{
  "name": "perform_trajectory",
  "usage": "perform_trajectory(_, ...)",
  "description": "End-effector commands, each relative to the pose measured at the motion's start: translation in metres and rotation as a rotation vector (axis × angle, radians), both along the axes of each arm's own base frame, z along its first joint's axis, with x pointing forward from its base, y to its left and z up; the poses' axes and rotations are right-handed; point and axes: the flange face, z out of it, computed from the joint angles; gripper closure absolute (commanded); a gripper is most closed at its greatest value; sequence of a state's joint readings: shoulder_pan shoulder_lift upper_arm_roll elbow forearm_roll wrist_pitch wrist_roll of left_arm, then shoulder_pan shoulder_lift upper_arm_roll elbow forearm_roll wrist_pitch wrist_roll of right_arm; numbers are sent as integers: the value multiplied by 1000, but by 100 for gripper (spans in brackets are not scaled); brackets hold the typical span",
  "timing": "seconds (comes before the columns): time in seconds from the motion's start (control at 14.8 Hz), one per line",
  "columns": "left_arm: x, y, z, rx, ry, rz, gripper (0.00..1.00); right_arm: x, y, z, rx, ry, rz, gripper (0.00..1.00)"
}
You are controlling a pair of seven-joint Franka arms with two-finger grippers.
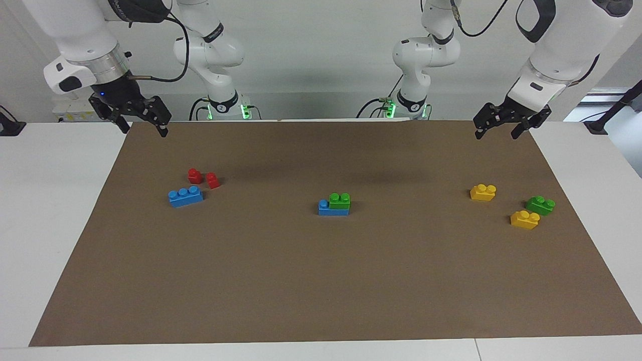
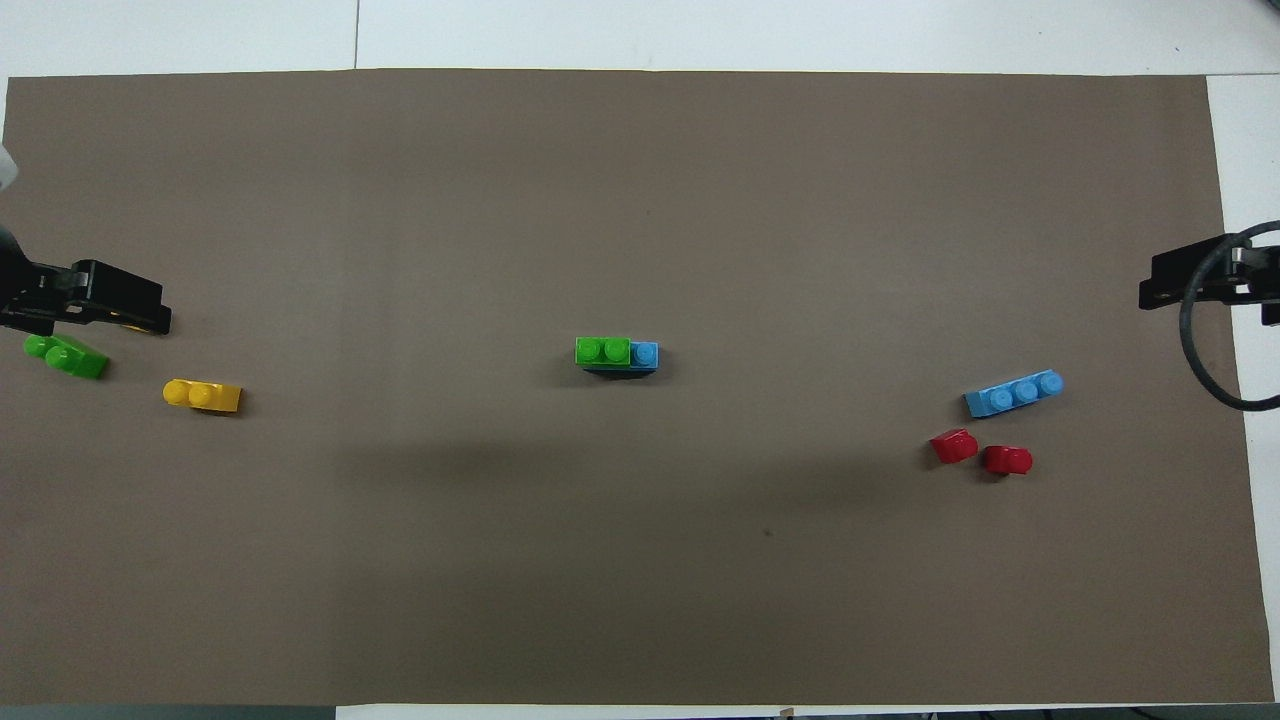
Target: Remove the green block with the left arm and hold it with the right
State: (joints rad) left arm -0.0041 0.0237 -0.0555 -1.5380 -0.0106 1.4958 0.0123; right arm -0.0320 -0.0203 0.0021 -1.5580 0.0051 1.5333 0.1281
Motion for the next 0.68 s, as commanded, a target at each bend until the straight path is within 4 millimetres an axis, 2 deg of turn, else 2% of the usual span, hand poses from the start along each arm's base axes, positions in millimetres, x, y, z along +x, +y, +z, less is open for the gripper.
perform_trajectory(0.0, -8, 0, 8, 15, -16, -11, 0, 1, 3, 2, -4, -15, -8, 0)
perform_trajectory(0.34, -10, -4, 4, 18, -7, 13, 0, 0, 2, 2, -6, -12, -9, 0)
perform_trajectory(0.54, -16, -11, -1, 23, -2, 151, 0, -1, 3, 1, -4, -3, 0, 0)
perform_trajectory(0.61, -18, -25, -3, 23, 2, 203, 0, -2, 3, 1, -4, -4, -2, 0)
